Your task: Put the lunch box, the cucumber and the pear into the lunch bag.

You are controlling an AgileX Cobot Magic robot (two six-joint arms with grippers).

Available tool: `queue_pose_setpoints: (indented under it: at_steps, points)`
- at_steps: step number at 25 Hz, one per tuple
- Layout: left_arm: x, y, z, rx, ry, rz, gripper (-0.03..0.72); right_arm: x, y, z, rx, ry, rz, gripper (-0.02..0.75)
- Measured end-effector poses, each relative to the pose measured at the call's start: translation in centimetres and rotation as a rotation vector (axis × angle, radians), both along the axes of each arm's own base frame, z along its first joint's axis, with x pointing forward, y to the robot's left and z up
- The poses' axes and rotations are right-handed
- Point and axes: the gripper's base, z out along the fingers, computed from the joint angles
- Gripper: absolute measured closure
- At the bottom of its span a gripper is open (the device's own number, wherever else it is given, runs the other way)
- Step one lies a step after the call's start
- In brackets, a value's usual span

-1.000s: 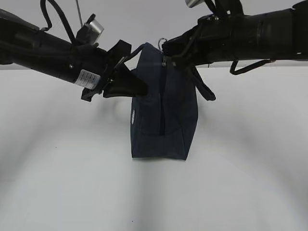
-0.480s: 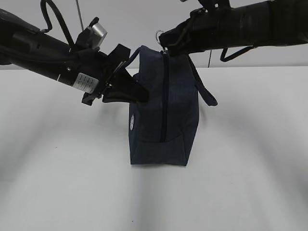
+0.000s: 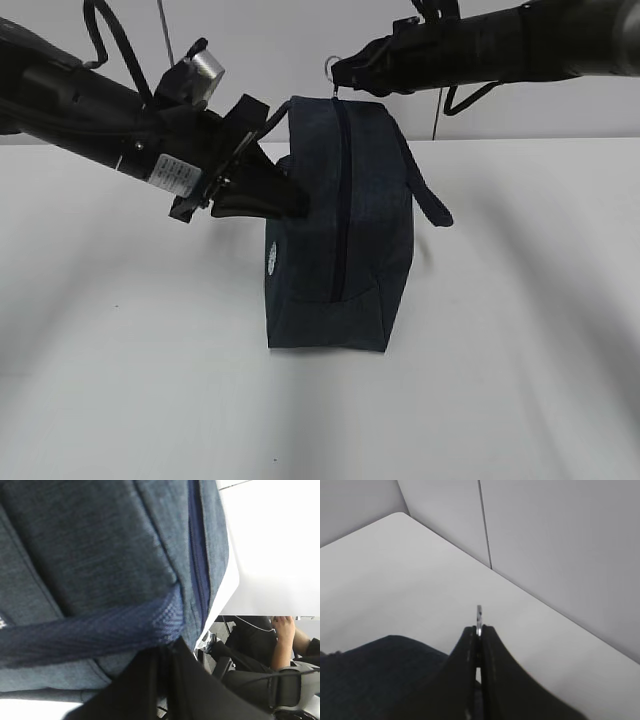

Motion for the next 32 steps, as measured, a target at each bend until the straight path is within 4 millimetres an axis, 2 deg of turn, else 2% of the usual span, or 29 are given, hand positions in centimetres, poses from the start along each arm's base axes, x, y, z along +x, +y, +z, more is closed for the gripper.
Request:
queue_pose_setpoints:
  at_steps: [4, 8, 16, 18, 21, 23, 24, 26, 32]
  points:
    - [-0.2, 0.0, 0.1, 0.004, -0.001, -0.013, 0.680, 1.9, 0.2, -1.7, 0.002, 0.049, 0.000, 0.754]
    - [-0.5, 0.2, 0.7, 0.011, -0.019, -0.032, 0.680, 2.9, 0.3, -3.2, -0.013, 0.095, 0.024, 0.754]
    - [-0.8, 0.4, 0.7, 0.051, -0.025, -0.058, 0.666, 2.7, 0.4, -3.3, -0.015, 0.114, 0.066, 0.754]
    - [-1.0, 0.5, 0.6, 0.070, -0.006, -0.068, 0.589, 2.7, 0.4, -3.3, -0.015, 0.116, 0.075, 0.754]
    - [-1.8, 0.7, 0.7, 0.081, 0.050, -0.125, 0.318, 2.6, 0.3, -3.3, -0.015, 0.120, 0.085, 0.754]
    - [-2.1, 1.0, 0.9, 0.080, 0.093, -0.125, 0.194, 2.5, 0.3, -3.3, -0.019, 0.121, 0.090, 0.754]
    - [-2.2, 1.2, 1.1, 0.090, 0.105, -0.117, 0.163, 2.5, 0.3, -3.3, -0.023, 0.122, 0.095, 0.754]
    - [-2.6, 1.8, 2.2, 0.107, 0.096, -0.099, 0.149, 2.4, 0.3, -3.4, -0.034, 0.125, 0.110, 0.754]
    - [-4.4, 3.2, 7.8, 0.060, 0.002, -0.040, 0.180, 2.2, 0.3, -3.6, -0.064, 0.128, 0.134, 0.754]
